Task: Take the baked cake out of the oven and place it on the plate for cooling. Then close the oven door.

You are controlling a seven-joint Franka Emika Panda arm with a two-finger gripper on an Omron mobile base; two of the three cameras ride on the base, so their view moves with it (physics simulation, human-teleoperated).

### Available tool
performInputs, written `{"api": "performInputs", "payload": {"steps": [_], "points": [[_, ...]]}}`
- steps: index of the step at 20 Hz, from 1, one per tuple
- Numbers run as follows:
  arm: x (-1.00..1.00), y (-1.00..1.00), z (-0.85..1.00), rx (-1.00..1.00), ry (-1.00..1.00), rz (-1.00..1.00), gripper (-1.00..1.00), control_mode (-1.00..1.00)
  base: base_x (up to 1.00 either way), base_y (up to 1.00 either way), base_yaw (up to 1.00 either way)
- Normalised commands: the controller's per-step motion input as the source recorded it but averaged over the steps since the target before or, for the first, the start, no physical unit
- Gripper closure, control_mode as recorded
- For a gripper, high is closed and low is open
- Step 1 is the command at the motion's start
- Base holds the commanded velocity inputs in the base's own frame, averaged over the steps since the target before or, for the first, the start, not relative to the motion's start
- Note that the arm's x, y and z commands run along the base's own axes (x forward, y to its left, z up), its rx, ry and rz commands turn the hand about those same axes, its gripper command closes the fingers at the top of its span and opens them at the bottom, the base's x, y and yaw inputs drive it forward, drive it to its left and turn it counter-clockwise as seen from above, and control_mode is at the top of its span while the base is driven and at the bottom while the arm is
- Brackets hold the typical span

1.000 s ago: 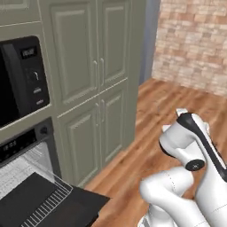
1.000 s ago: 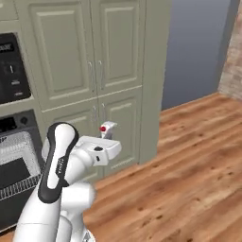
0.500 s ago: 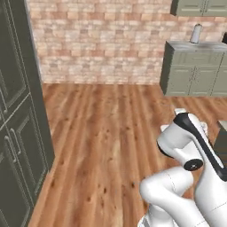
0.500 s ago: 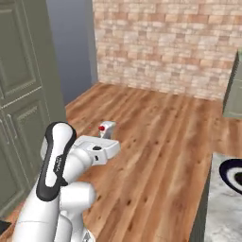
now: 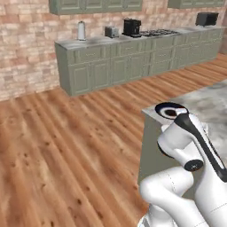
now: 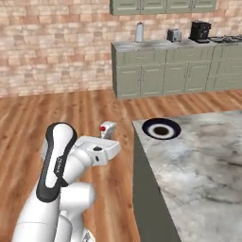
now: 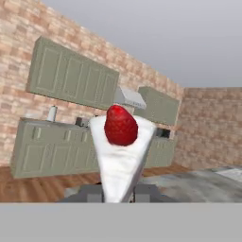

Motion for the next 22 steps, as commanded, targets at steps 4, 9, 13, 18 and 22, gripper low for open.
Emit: {"api": "performInputs", "payload": {"steps": [4,9,13,18,22], "points": [[0.00,0.00,0.00,0.00,0.00,0.00,1.00,1.00,0.23,0.40,-0.60],[0.00,0.00,0.00,0.00,0.00,0.00,1.00,1.00,0.44,0.30,-0.30],[0.00,0.00,0.00,0.00,0.00,0.00,1.00,1.00,0.62,0.31,0.00],[0.00,0.00,0.00,0.00,0.00,0.00,1.00,1.00,0.43,0.49,-0.10],[0.00,0.00,0.00,0.00,0.00,0.00,1.00,1.00,0.43,0.88,-0.24]]}}
